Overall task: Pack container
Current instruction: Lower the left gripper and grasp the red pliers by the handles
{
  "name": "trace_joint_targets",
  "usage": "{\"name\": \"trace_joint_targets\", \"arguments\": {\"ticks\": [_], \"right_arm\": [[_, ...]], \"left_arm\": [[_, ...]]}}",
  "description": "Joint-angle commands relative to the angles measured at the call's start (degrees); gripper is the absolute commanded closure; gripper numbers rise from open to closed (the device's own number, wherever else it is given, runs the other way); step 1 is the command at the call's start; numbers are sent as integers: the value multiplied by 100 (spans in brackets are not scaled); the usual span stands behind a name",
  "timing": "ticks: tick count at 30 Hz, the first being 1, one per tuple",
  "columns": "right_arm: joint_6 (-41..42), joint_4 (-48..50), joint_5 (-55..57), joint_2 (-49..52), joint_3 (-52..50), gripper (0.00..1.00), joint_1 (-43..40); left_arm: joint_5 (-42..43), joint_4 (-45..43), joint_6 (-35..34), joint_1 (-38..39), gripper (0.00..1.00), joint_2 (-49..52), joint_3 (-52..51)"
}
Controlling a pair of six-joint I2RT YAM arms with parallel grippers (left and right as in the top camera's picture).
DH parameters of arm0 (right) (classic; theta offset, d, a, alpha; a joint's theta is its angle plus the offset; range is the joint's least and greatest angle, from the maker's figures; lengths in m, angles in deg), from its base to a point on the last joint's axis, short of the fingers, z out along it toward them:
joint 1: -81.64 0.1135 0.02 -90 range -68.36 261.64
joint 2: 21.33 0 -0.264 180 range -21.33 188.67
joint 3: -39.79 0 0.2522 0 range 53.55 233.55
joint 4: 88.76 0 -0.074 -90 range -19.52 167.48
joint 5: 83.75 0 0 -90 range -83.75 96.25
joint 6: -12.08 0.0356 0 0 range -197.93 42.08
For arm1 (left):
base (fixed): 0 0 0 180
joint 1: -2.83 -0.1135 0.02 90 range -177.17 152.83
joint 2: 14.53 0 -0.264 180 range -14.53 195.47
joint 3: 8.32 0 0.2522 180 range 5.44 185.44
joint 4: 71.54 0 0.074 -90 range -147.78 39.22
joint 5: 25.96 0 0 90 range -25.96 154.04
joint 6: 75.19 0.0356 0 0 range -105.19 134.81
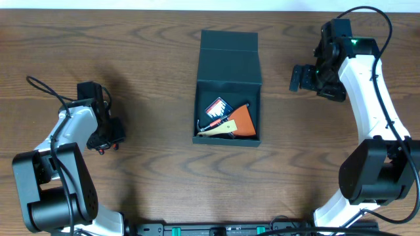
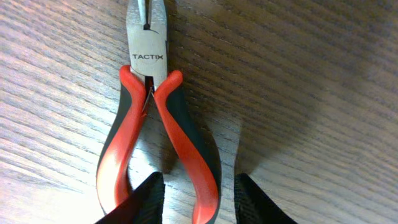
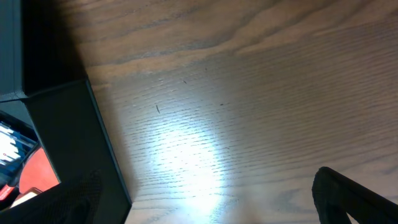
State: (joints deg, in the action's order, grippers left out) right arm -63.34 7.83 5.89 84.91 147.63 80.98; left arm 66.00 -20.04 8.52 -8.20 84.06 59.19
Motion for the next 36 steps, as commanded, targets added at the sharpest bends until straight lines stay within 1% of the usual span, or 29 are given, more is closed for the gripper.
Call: {"name": "trace_joint_targets", "arguments": {"ticks": [1, 12, 14, 16, 17, 19, 27, 32, 36], "right_arm": [[-55, -22, 55, -81, 0, 1, 33], [-55, -33, 52, -83, 0, 1, 33], [-55, -37, 52, -92, 0, 1, 33], [-57, -42, 55, -103, 0, 1, 33], [-57, -42, 52, -114, 0, 1, 33], [-68, -42, 55, -136, 0, 1, 33], [-142, -39, 55, -256, 0, 1, 33], [-142, -22, 55, -275, 0, 1, 33], [-142, 22, 55, -275, 0, 1, 33]], "left_arm": [[-129, 33, -46, 7, 64, 44, -42], [-334, -48, -157, 7, 65, 44, -192], [-334, -101, -160, 7, 75, 44, -267], [-343, -120, -184, 7, 80, 44, -308], [-376, -116, -205, 7, 86, 44, -310], [-417, -116, -203, 7, 94, 44, -310], [-415, -24, -264, 9, 94, 44, -313], [-391, 190, -396, 26, 94, -4, -299], [-367, 514, -361, 240, 94, -260, -72]]}}
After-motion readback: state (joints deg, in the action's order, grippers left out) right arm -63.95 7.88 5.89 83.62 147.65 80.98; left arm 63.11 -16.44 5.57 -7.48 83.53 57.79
